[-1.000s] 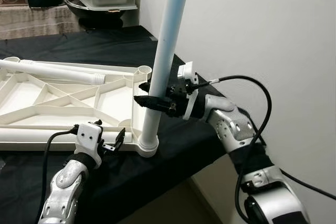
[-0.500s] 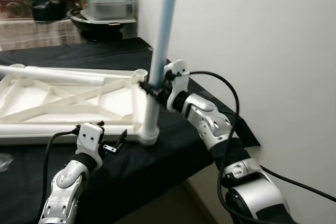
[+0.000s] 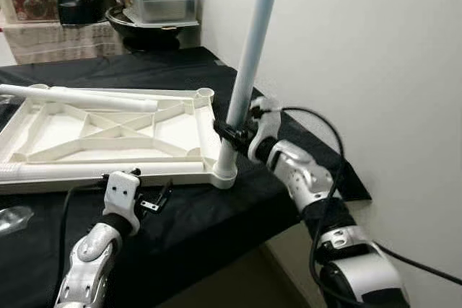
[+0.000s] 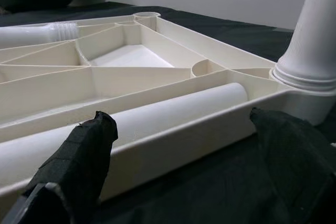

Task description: Building children table

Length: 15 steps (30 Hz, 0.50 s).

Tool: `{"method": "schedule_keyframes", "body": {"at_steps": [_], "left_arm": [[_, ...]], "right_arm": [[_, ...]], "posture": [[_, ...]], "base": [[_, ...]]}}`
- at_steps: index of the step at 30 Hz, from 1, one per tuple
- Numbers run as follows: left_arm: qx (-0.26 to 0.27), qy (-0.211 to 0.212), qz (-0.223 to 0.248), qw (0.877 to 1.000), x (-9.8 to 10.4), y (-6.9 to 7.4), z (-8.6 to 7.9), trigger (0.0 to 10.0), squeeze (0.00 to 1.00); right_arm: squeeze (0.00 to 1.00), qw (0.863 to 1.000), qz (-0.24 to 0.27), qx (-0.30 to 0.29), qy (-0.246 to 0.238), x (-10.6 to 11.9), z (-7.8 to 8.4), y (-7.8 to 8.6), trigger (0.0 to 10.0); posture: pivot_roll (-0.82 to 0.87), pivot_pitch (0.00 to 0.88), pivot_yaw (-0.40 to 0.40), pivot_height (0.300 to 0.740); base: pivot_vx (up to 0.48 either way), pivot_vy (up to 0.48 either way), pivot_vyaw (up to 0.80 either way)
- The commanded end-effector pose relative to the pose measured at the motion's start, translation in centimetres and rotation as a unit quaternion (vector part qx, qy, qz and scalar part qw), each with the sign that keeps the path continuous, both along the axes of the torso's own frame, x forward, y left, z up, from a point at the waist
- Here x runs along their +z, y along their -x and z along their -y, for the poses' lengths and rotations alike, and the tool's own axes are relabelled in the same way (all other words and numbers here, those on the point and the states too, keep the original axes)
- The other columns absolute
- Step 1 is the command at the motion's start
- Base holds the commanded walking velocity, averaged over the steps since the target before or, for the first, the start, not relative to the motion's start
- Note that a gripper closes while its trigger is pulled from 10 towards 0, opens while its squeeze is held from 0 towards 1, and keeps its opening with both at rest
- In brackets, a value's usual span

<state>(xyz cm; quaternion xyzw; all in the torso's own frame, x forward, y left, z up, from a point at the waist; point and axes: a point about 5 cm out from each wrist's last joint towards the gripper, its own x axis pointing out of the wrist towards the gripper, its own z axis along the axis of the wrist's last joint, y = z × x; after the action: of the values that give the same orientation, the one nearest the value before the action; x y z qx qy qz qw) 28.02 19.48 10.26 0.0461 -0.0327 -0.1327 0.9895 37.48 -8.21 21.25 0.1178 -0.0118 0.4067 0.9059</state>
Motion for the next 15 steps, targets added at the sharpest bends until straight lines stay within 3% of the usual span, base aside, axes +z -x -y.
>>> {"method": "schedule_keyframes", "body": {"at_steps": [1,4,9,10,11,12,13,15], "left_arm": [[-0.002,0.001,-0.003,1.0,-0.1,0.0,-0.1,10.0,0.0],[-0.001,0.001,-0.001,1.0,0.0,0.0,-0.2,10.0,0.0],[0.0,0.0,-0.001,1.0,0.1,0.0,-0.3,10.0,0.0],[0.002,0.0,0.0,1.0,0.1,0.1,-0.4,10.0,0.0],[0.004,-0.001,0.0,1.0,0.1,0.1,-0.5,10.0,0.0],[0.006,-0.001,0.0,1.0,0.1,0.2,-0.5,10.0,0.0],[0.007,-0.001,0.0,1.0,0.1,0.2,-0.6,10.0,0.0],[0.008,-0.001,0.0,1.0,0.1,0.2,-0.6,10.0,0.0]], "right_arm": [[0.0,0.993,0.049,0.107,-0.015,1.4,-0.9,1.2,10.0],[0.0,0.981,0.071,0.18,-0.01,1.5,-1.1,2.2,10.0],[0.0,0.967,0.08,0.24,0.009,0.9,-1.4,3.1,10.0],[0.0,0.964,0.072,0.257,0.004,0.6,-1.9,3.4,7.6],[0.0,0.959,0.065,0.276,-0.001,0.2,-2.5,3.9,3.6],[0.0,0.956,0.06,0.287,-0.005,-0.2,-3.1,4.3,0.6],[0.0,0.96,0.047,0.275,-0.004,-0.7,-3.7,4.4,0.0],[0.0,0.963,0.039,0.266,-0.002,-1.1,-4.0,4.3,0.0]], "posture": [[0.08,0.0,-0.142,0.74],[0.08,0.0,-0.142,0.74],[0.09,0.0,-0.147,0.74],[0.09,0.0,-0.151,0.74],[0.1,0.0,-0.153,0.74],[0.1,0.0,-0.153,0.74],[0.1,0.0,-0.153,0.74],[0.1,0.0,-0.153,0.74]], "base": [[0.0,0.0,0.0],[0.0,0.0,0.0],[0.0,0.0,0.0],[0.0,0.0,0.0],[0.0,0.0,0.0],[0.0,0.0,0.0],[0.0,0.0,0.0],[0.0,0.0,0.0]]}}
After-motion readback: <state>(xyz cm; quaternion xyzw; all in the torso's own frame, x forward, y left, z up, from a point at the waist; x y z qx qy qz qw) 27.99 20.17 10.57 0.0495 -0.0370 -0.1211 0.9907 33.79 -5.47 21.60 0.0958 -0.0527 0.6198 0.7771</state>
